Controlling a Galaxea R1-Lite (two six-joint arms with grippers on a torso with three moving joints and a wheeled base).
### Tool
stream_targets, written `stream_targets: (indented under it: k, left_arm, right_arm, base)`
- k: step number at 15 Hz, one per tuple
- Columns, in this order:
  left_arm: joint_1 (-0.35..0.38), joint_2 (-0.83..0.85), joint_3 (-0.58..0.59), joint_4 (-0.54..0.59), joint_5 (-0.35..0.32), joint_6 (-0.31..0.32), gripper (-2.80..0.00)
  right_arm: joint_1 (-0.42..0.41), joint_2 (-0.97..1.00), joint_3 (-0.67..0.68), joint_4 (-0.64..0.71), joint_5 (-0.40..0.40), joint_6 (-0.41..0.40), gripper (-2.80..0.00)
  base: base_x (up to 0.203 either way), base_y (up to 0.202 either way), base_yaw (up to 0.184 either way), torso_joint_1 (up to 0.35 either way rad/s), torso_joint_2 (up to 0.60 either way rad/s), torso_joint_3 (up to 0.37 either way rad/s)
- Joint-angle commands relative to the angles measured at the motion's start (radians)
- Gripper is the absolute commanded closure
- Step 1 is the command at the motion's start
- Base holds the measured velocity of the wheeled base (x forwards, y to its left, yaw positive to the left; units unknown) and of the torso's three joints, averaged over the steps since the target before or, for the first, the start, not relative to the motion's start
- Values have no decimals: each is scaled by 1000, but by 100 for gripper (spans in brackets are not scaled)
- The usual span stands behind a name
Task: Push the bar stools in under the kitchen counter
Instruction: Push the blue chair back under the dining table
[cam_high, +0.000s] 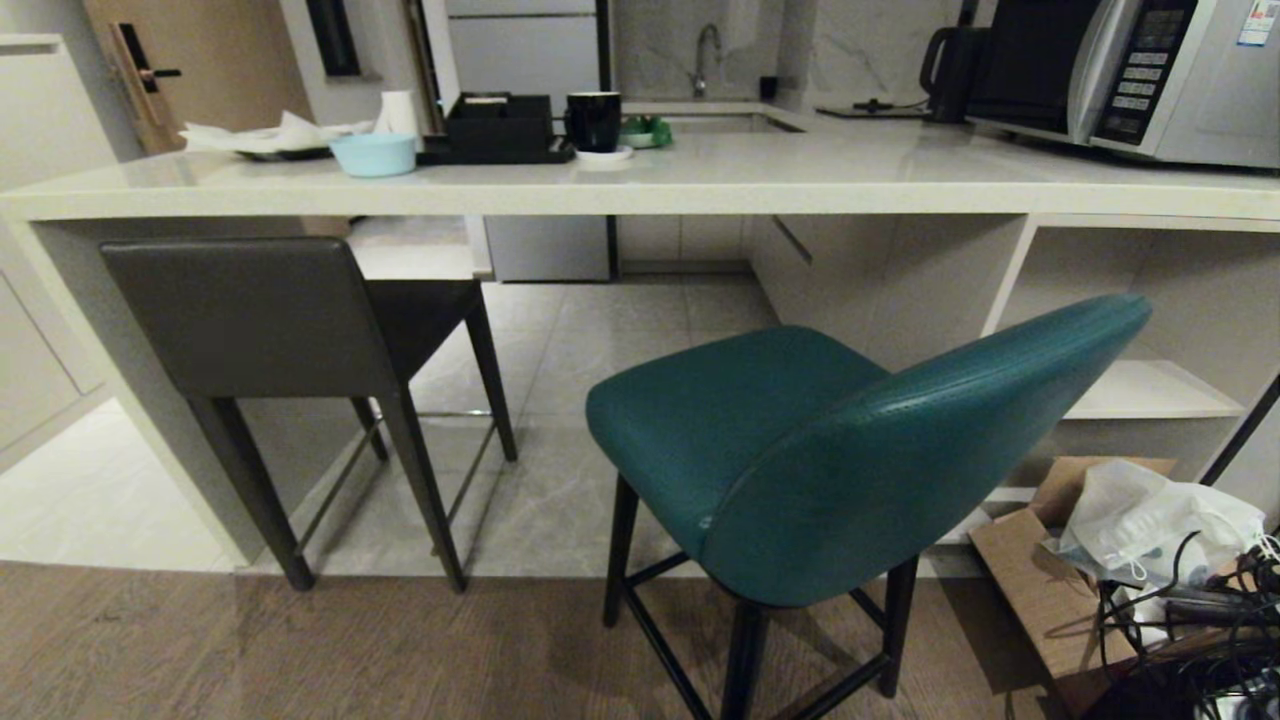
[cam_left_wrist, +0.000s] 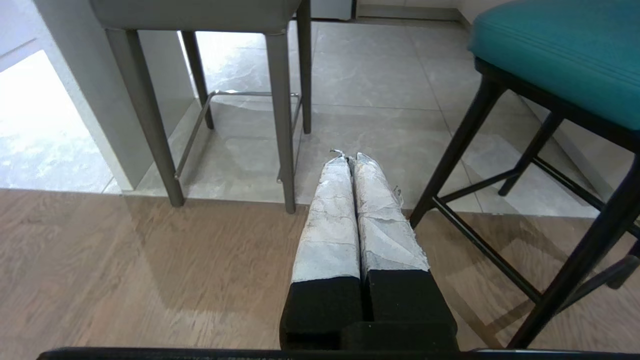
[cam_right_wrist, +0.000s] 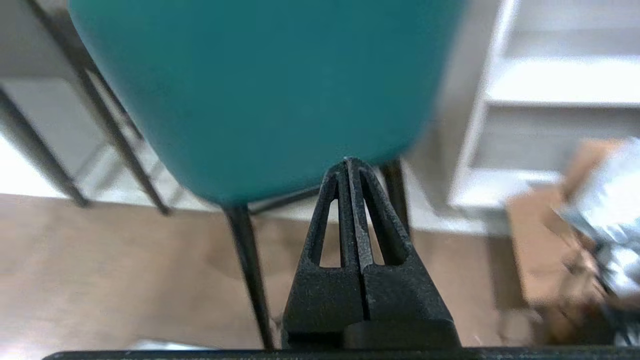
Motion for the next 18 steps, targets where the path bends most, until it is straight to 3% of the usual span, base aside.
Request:
stream_targets:
  k: [1, 3, 6, 9, 12, 18]
  left_arm:
    - [0, 2, 0, 0, 0, 0, 0]
    - [0, 2, 0, 0, 0, 0, 0]
    - [0, 2, 0, 0, 0, 0, 0]
    - [0, 2, 0, 0, 0, 0, 0]
    - [0, 0, 0, 0, 0, 0, 0]
    - [-1, 0, 0, 0, 0, 0, 0]
  right_arm:
    - [42, 339, -73, -151, 35, 16, 0]
    - [195, 505, -113, -256, 50, 20, 0]
    - [409, 738, -136, -430, 7, -8, 0]
    - [547, 925, -150, -527, -29, -48, 0]
    - [598, 1090, -175, -605, -38, -61, 0]
    - [609, 1372, -312, -851, -85, -89, 0]
  base:
    - [0, 0, 0, 0, 0, 0]
    - [0, 0, 0, 0, 0, 0]
    - [0, 0, 0, 0, 0, 0]
    - [0, 0, 0, 0, 0, 0]
    - [0, 0, 0, 0, 0, 0]
    - [0, 0, 0, 0, 0, 0]
